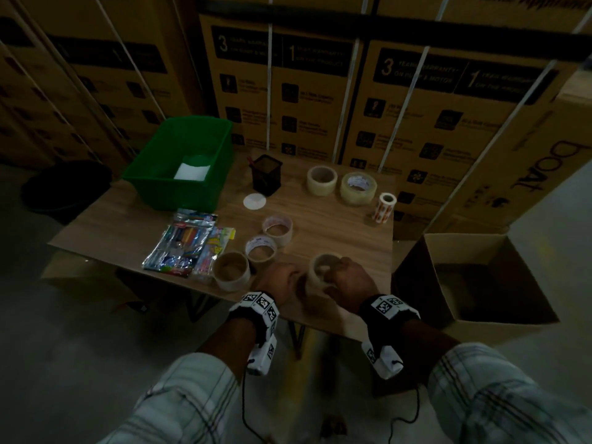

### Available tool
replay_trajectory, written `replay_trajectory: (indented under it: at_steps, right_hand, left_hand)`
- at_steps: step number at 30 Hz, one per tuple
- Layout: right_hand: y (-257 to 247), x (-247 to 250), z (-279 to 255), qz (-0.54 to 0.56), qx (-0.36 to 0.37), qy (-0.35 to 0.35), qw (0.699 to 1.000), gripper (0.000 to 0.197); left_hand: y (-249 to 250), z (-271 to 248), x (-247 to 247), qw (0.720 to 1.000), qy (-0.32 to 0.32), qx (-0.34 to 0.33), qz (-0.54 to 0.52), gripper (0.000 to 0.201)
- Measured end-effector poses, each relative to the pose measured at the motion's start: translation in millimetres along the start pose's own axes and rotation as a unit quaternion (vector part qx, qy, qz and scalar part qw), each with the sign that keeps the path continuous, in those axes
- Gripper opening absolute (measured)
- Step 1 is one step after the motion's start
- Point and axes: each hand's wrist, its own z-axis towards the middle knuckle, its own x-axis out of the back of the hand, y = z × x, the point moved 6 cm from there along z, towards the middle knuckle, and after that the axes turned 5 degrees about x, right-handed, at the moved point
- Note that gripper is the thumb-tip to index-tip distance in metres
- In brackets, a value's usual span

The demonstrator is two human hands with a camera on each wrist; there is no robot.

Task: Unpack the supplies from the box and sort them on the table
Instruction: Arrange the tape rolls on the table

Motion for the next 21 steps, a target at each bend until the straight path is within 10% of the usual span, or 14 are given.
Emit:
replay_trajectory:
  at_steps: [21]
  right_hand:
    - [135,49,142,-0.020,-0.074,0.058,0.995,0.033]
  left_hand:
    - [36,158,42,0.998,0.052,0.021,0.018,0.035]
